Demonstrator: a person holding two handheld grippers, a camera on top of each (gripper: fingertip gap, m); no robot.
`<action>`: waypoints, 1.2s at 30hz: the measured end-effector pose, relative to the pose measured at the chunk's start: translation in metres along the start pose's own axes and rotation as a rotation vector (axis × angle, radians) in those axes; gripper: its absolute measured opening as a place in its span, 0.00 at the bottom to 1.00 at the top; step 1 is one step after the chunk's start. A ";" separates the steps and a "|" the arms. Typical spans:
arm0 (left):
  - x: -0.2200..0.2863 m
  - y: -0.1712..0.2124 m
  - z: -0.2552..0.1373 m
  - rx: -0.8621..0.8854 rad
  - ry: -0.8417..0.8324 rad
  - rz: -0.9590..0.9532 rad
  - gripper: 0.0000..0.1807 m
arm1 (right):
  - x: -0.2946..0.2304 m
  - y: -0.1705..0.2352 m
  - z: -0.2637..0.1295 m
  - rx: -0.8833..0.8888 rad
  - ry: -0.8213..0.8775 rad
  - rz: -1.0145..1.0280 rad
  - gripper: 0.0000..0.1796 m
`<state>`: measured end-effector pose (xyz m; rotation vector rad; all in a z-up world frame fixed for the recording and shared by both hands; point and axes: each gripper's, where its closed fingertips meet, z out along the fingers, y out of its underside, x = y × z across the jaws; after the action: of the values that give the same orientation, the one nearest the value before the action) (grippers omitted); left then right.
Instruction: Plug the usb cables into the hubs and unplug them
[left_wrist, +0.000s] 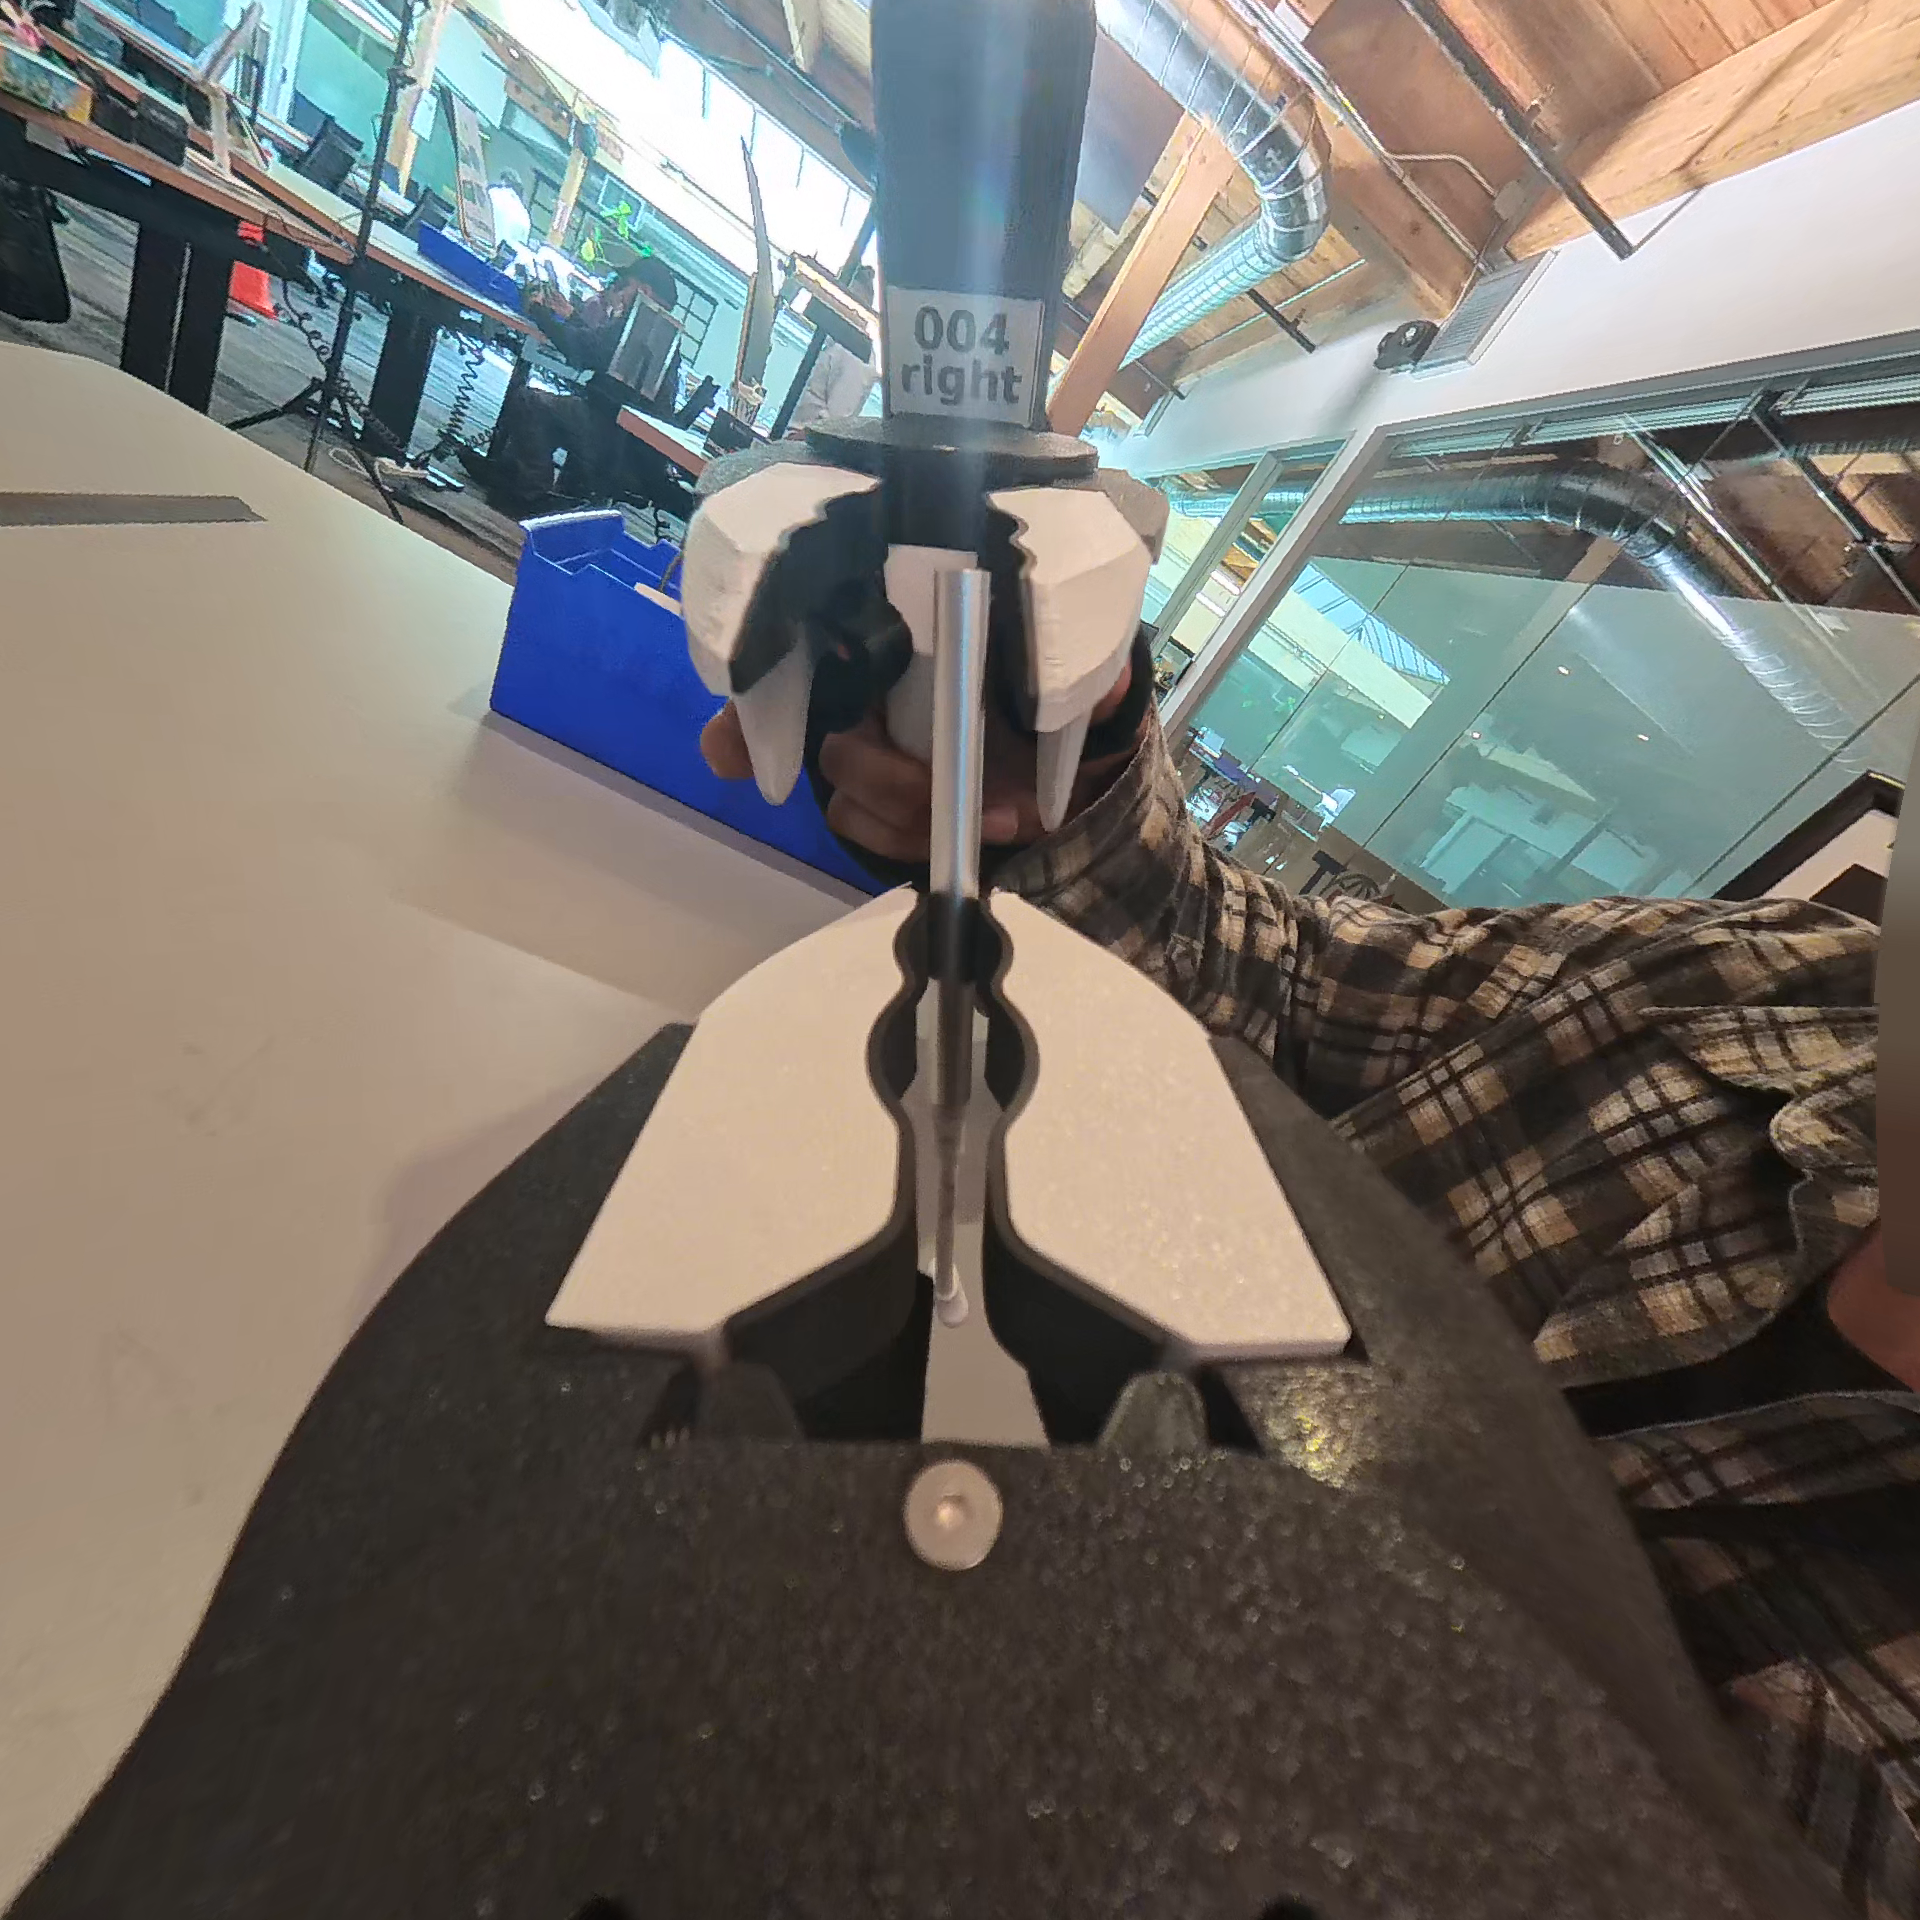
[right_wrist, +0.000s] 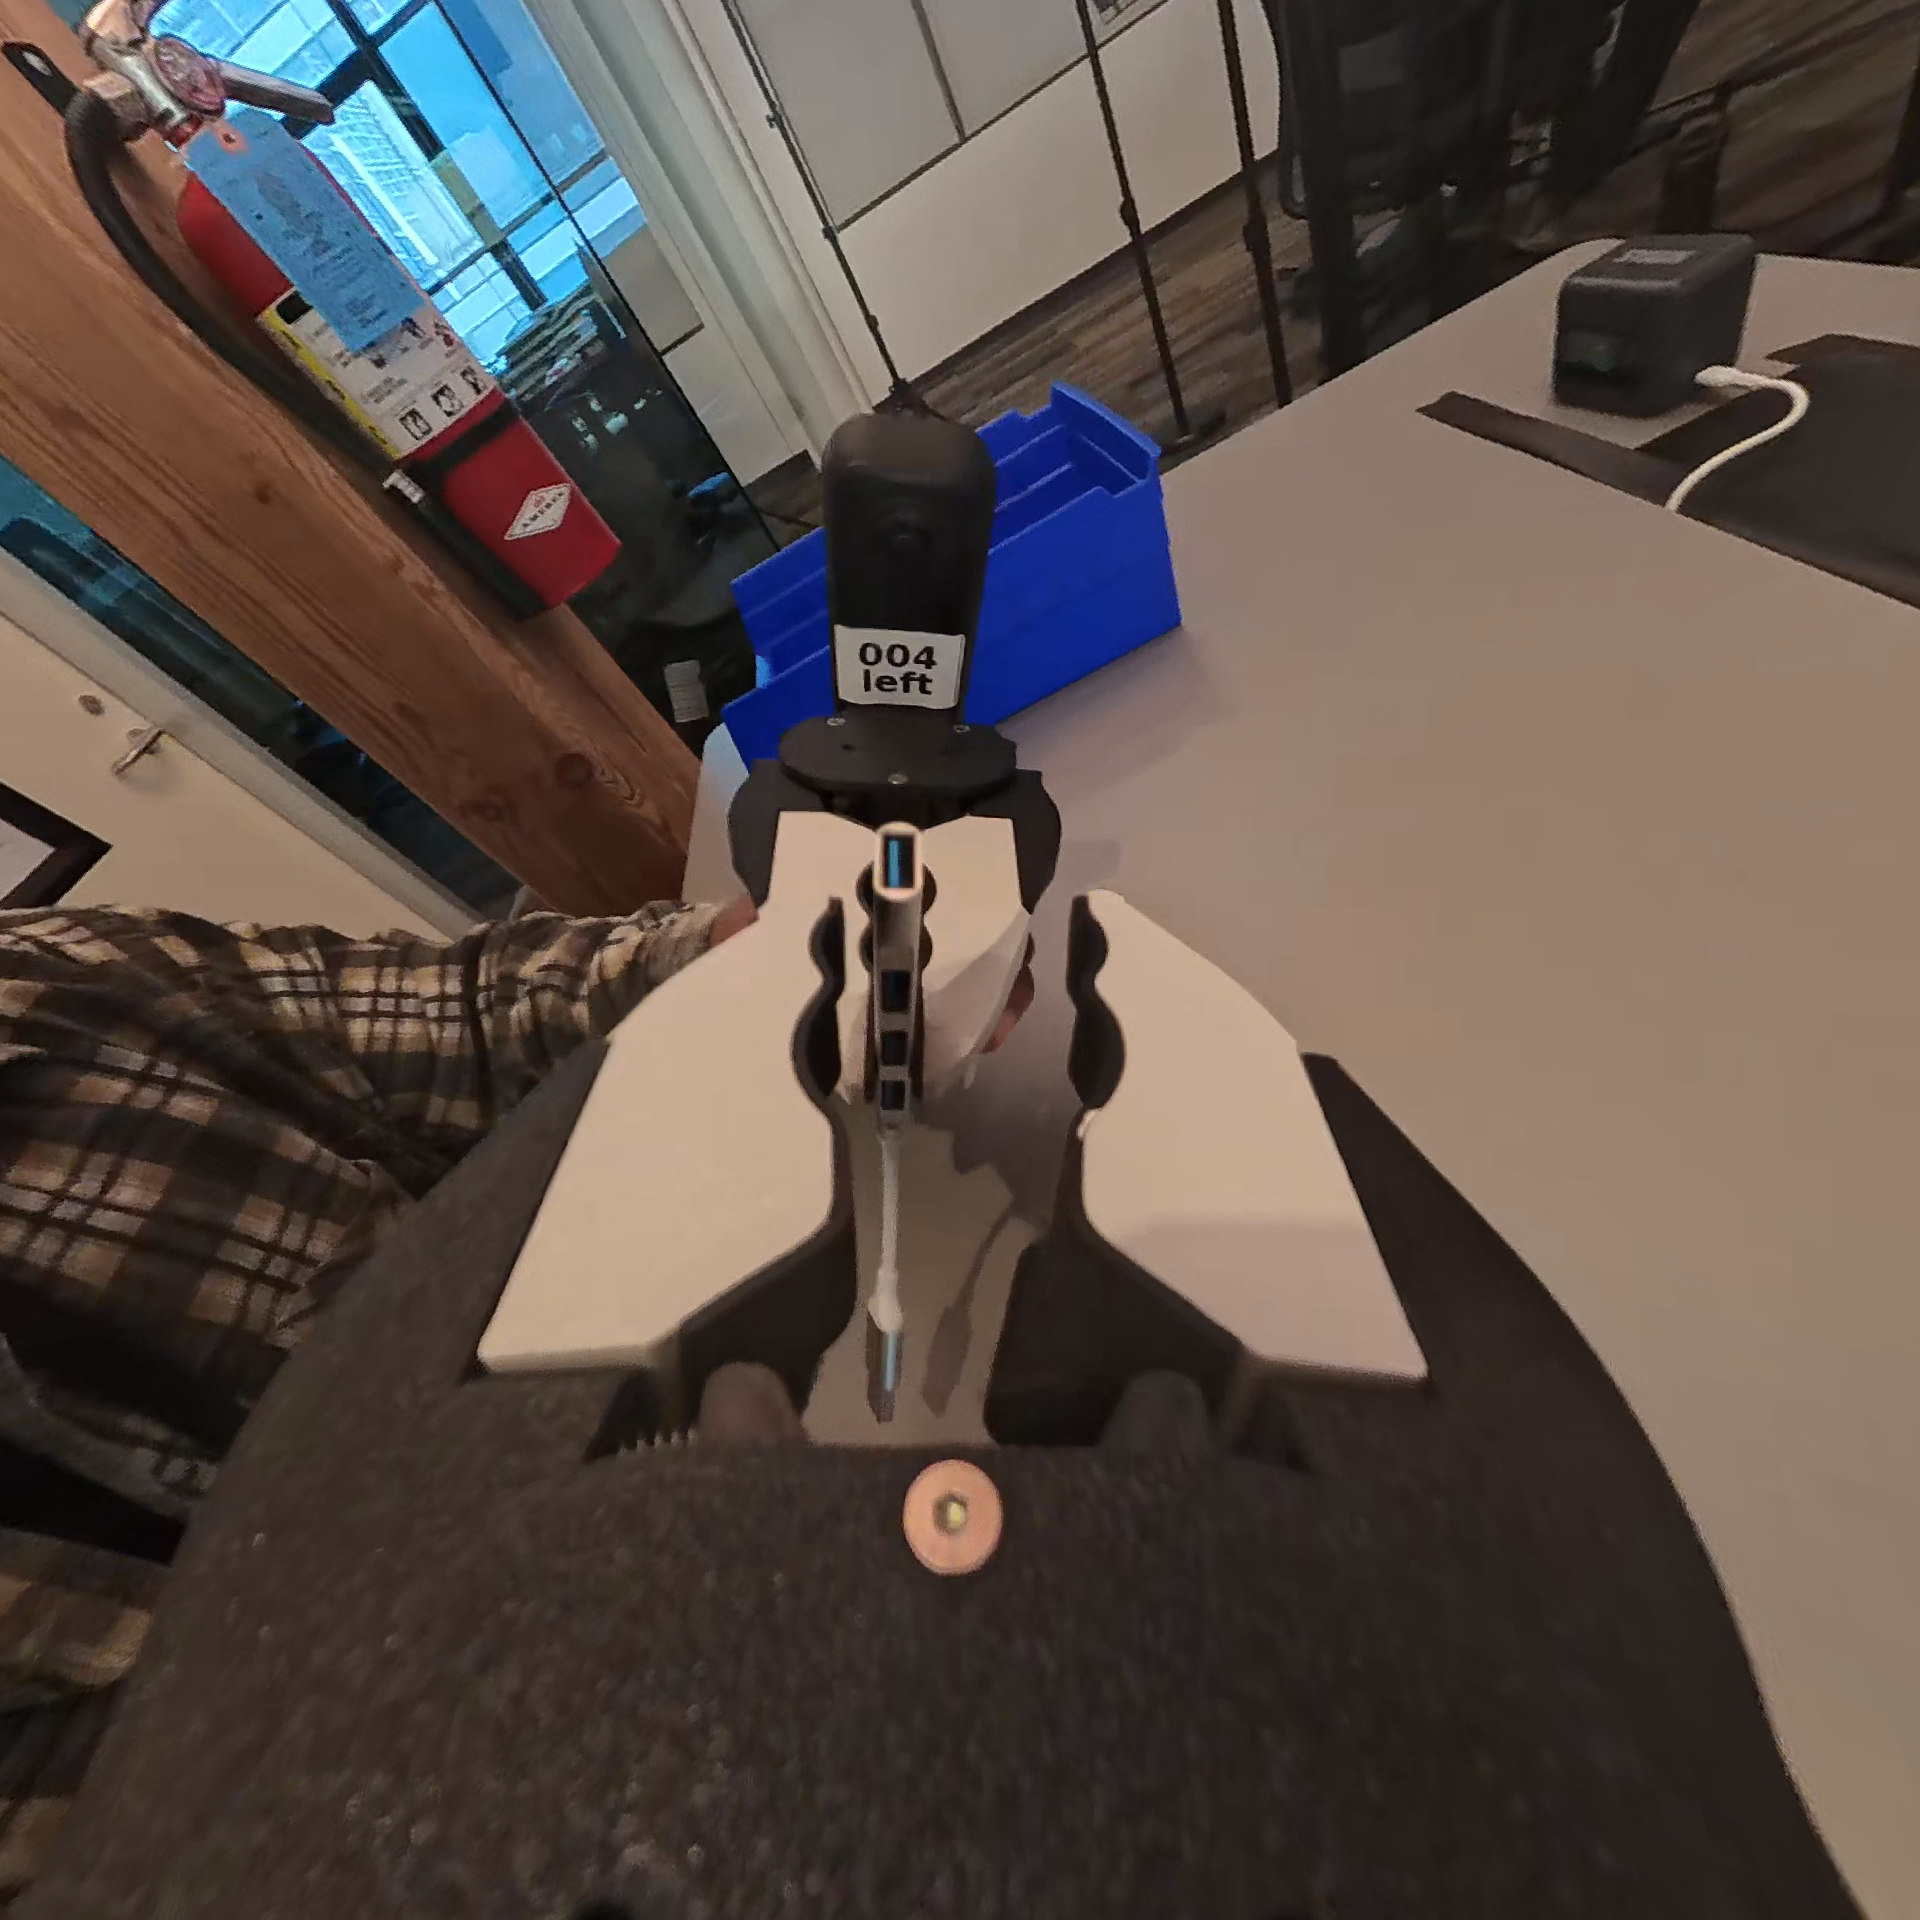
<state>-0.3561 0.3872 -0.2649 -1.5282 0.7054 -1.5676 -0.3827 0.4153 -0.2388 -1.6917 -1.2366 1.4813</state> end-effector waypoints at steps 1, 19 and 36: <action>0.001 0.001 0.001 -0.003 0.000 0.003 0.04 | -0.002 0.000 0.002 -0.002 -0.015 0.008 0.22; -0.004 -0.020 0.001 0.149 -0.041 0.058 0.49 | 0.038 -0.100 -0.269 0.417 0.617 -0.053 0.04; -0.016 -0.002 0.008 0.081 -0.044 -0.003 0.41 | 0.133 0.017 -0.485 0.911 1.084 0.341 0.04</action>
<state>-0.3496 0.4027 -0.2703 -1.5001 0.6080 -1.5422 0.0836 0.6019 -0.2023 -1.6110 0.2864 0.7748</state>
